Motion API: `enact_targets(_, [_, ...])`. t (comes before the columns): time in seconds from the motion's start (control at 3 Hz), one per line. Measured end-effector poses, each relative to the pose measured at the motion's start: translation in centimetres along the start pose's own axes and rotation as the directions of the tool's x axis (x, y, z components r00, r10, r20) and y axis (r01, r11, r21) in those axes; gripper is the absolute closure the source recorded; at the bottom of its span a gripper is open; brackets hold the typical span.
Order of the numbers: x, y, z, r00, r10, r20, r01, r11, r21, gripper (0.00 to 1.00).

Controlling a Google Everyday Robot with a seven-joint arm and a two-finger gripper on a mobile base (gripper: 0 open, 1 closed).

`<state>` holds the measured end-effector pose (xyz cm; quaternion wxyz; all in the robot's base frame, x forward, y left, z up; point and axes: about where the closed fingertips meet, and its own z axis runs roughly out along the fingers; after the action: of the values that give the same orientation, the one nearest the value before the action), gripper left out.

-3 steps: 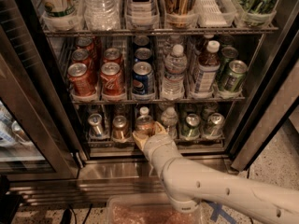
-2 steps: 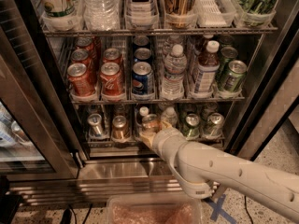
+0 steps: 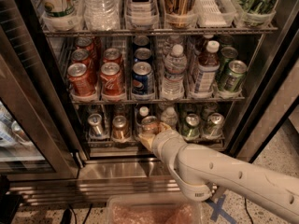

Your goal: Pick orange can from bottom shelf of fridge

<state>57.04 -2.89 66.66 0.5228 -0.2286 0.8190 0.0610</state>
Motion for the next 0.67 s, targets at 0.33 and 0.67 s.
enact_targets(0.33, [1.0, 0.6, -1.2, 1.0, 0.021, -0.004, -0.021, 0.9994, -0.029, 1.0])
enact_targets(0.67, [2.5, 0.3, -3.6, 0.998, 0.055, -0.012, -0.055, 0.9949, -0.084, 1.0])
